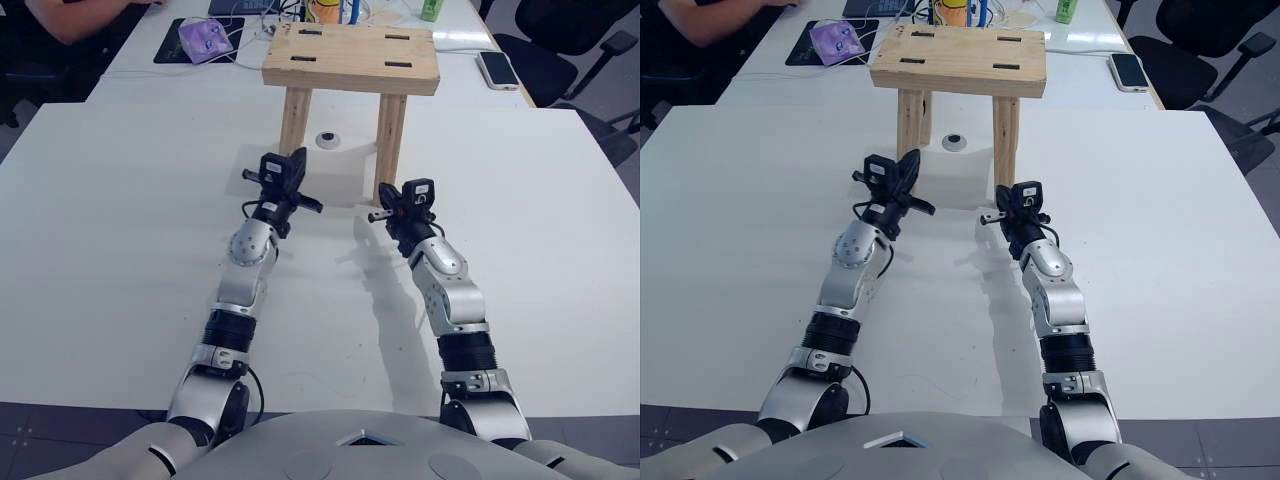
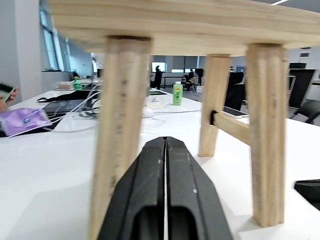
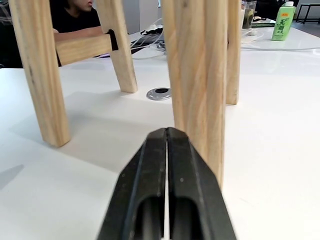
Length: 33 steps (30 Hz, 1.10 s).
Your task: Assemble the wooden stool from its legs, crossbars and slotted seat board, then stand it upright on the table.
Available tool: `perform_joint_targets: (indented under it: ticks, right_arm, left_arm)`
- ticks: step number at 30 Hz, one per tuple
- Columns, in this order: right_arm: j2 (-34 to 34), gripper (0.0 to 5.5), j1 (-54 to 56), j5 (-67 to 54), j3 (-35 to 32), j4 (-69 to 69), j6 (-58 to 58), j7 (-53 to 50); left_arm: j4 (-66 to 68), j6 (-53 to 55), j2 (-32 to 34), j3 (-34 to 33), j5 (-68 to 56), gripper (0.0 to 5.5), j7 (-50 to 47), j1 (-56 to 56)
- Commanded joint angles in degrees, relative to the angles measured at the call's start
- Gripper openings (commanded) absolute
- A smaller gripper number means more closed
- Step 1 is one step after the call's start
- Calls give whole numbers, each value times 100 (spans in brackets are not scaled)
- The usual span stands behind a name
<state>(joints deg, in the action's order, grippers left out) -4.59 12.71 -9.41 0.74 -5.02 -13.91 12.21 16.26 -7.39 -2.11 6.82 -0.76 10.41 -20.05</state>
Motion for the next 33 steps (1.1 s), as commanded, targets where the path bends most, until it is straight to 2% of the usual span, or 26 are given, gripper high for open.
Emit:
perform_joint_targets:
  ticks: [1, 8, 14, 17, 33]
  right_arm:
    - [-106, 0, 51, -14, -93, -124, 2, 95]
    - [-179, 0, 344, 141, -138, -341, 59, -8]
    - [-114, 0, 479, 577, 73, -599, 246, -276]
    - [-111, 0, 553, 481, -70, -760, 239, -271]
    - [-97, 0, 563, 514, -212, -819, 409, -410]
  left_arm:
    - [320, -190, -116, 80, 224, 2, -242, -28]
    - [517, -330, -147, -22, 396, 2, -633, -96]
    - [470, -443, -21, -211, 477, 2, -889, -9]
    - [637, -490, -36, -245, 509, 2, -1000, -84]
    - [712, -283, -9, -145, 384, 2, -629, -242]
